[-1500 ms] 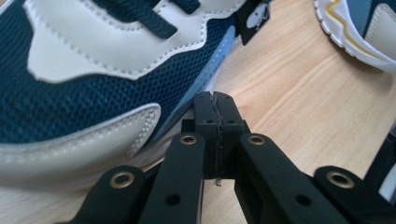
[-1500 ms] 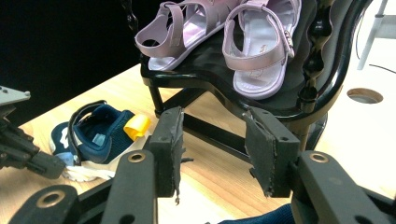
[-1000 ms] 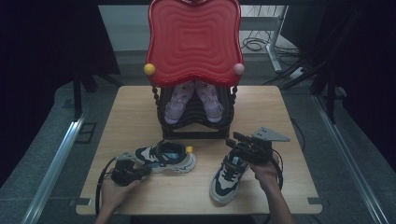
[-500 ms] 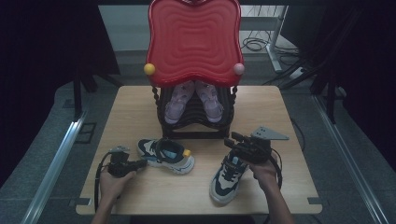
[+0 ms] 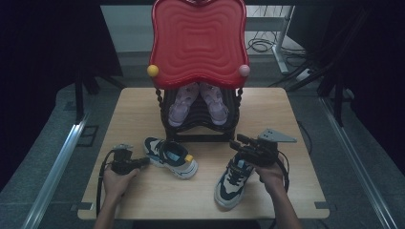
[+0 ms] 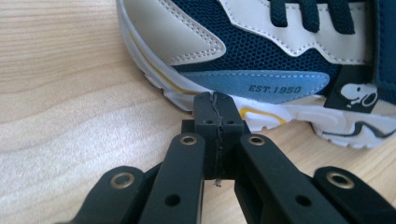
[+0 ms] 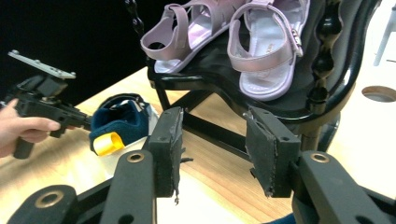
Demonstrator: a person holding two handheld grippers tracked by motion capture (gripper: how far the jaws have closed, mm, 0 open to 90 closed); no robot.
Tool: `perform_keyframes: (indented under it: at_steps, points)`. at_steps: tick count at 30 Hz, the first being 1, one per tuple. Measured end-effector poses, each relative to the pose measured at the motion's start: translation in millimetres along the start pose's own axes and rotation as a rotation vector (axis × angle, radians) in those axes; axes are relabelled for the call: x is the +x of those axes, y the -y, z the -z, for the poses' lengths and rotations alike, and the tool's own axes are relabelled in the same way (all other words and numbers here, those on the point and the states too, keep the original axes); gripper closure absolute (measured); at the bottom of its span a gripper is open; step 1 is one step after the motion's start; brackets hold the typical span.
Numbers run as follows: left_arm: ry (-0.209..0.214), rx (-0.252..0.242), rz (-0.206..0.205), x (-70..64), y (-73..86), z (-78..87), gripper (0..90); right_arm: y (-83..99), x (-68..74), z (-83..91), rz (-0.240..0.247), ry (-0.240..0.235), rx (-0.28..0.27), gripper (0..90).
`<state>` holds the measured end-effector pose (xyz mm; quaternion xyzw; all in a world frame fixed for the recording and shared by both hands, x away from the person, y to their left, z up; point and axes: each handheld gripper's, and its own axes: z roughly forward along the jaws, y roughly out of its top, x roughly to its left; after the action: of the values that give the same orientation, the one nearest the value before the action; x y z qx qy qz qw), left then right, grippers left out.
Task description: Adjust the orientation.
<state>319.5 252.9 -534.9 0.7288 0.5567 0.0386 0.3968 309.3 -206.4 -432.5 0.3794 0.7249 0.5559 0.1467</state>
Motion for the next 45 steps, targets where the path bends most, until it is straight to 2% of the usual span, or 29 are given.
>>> perform_keyframes:
  at_steps: [7, 11, 13, 15, 18, 19, 21, 24, 27, 29, 35, 45]
  points:
    - [-0.002, -0.021, 0.008, 0.4, -0.8, -0.4, 89.9, 0.1, -0.8, -0.9, 0.000, 0.000, 0.004, 56.8]
    - [-0.019, -0.085, 0.016, -0.9, -1.7, 16.9, 81.8, 0.6, -1.8, 0.2, 0.001, 0.007, 0.004, 56.8]
    - [-0.031, -0.112, 0.001, -3.3, -3.3, 25.8, 77.2, 0.9, -1.2, 0.1, 0.002, 0.010, 0.002, 56.8]
    - [-0.008, -0.139, -0.024, -8.8, -5.6, 36.5, 70.9, 1.1, 0.6, -0.7, 0.008, 0.010, 0.010, 56.8]
    - [0.007, -0.145, -0.069, -18.8, -7.5, 46.6, 61.8, 1.7, 4.3, -4.3, 0.023, 0.009, 0.021, 57.8]
    - [0.008, -0.147, -0.087, -22.2, -8.0, 50.1, 59.6, 1.8, 5.6, -5.5, 0.030, 0.005, 0.030, 59.6]
    - [0.017, -0.161, -0.108, -28.5, -9.0, 56.7, 55.5, 2.3, 8.2, -8.1, 0.055, -0.011, 0.053, 70.3]
    - [0.024, -0.181, -0.138, -37.3, -10.1, 67.5, 51.4, 3.3, 14.3, -15.1, 0.077, -0.065, 0.090, 83.0]
    - [0.028, -0.180, -0.159, -44.2, -8.3, 75.2, 48.8, 4.7, 19.1, -22.2, 0.092, -0.103, 0.117, 89.3]
    - [0.033, -0.178, -0.167, -47.4, -6.0, 77.9, 48.1, 6.0, 23.0, -27.7, 0.102, -0.120, 0.136, 89.8]
    - [0.058, -0.152, -0.193, -51.4, 2.0, 84.4, 46.0, 8.4, 34.1, -46.5, 0.127, -0.136, 0.178, 89.9]
    - [0.078, -0.134, -0.205, -56.0, 4.9, 86.6, 44.1, 3.7, 47.7, -71.9, 0.134, -0.157, 0.198, 90.0]
